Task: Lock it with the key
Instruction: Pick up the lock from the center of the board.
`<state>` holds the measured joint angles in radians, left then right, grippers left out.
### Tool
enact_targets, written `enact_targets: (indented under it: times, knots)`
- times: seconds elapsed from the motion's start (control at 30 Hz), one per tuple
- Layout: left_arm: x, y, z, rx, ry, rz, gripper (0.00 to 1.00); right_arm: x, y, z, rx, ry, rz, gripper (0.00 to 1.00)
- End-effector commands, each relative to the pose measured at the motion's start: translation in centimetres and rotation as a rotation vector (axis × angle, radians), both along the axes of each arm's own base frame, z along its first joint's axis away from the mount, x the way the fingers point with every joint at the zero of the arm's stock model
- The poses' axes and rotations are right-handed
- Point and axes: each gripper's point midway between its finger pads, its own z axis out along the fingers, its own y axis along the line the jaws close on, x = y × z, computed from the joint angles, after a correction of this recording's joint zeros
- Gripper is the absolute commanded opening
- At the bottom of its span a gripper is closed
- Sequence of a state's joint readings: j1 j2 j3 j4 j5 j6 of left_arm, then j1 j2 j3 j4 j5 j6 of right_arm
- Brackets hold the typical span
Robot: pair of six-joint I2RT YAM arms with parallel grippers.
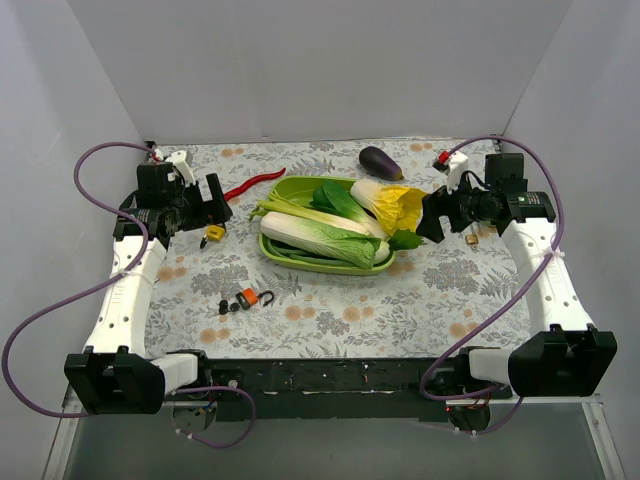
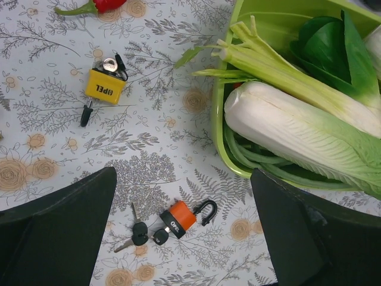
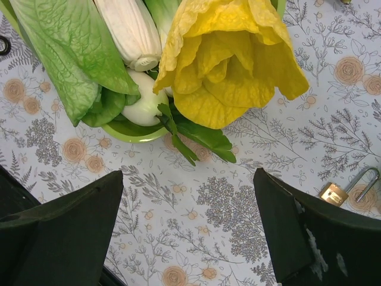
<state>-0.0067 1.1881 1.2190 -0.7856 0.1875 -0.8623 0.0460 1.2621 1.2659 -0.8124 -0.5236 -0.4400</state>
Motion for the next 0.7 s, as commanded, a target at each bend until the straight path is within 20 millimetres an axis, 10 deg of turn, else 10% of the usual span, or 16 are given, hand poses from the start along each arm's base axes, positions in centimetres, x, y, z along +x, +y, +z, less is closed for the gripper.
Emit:
enact_targets:
  times: [0.0,0.33,0.67]
  knots:
    - [0.7,0.2,2.4,-0.009,-0.08,0.016,0.98,0.9,-0.3,1.9,0.005,-0.044,-0.04,0.98]
    - [3.6,0.9,4.3,0.019,-0.098,0.045,0.98,5.1,-7.6,1.8,0.031,0.059,-0.276,0.98]
    - [4.7,0.7,5.4,-0.017,-0.196,0.066,0.98,7.5,-15.5,-3.8,-0.181,0.187,-0.52,0.98]
